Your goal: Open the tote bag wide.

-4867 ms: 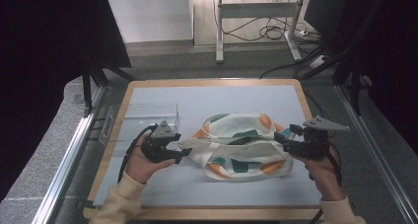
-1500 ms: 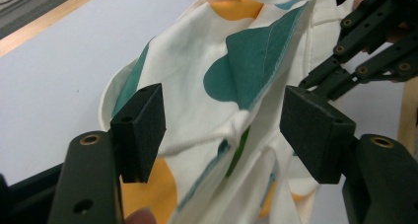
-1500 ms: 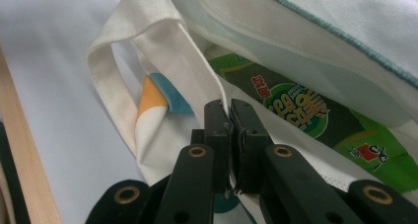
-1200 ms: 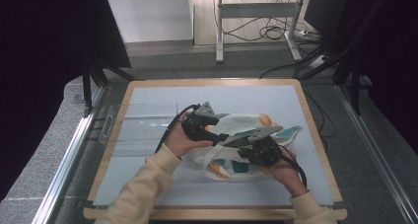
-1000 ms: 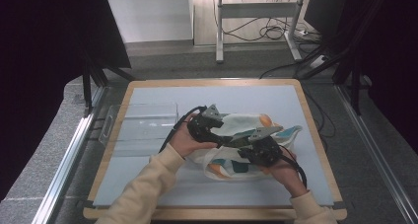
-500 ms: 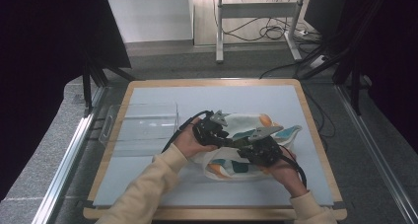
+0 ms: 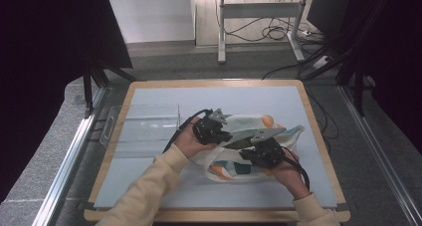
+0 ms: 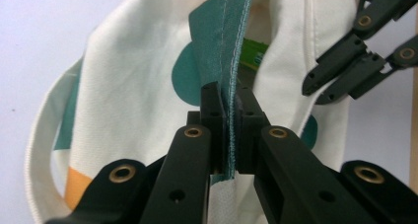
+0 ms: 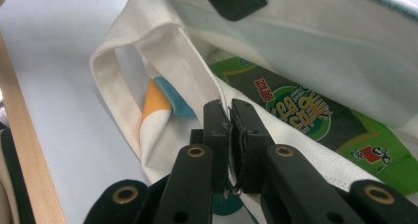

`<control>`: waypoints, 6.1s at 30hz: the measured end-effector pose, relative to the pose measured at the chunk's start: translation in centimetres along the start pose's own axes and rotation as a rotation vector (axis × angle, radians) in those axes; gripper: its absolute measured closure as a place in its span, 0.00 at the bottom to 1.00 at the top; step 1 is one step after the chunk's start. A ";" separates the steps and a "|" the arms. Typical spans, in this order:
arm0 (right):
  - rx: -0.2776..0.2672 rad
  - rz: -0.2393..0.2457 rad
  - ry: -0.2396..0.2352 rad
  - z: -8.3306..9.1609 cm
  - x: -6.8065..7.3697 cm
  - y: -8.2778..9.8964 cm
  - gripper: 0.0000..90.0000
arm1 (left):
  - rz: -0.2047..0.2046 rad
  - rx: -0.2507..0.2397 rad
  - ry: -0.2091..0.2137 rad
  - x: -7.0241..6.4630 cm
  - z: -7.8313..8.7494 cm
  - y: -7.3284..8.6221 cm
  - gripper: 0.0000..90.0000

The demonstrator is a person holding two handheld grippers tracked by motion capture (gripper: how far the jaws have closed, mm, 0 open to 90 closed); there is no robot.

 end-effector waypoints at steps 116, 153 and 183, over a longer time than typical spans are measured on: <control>-0.036 -0.030 -0.064 1.6 1.8 4.4 0.60 | 0.142 -0.123 -0.144 3.8 5.1 1.1 0.56; -0.152 -0.080 0.020 4.8 -0.5 1.3 0.99 | 0.102 -0.122 -0.044 -2.2 4.8 4.1 1.00; -0.092 -0.076 -0.064 -3.3 -2.5 -7.2 0.99 | 0.129 -0.027 0.010 -2.2 2.1 5.5 1.00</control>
Point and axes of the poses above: each handheld gripper's, and its own axes: z roughly backward along the jaws, y roughly out of its underside, x roughly to its left, the point moved 1 cm from there along -z, roughly forward along the jaws, and after that the axes turned 9 degrees about -z, right-handed, at the moved point
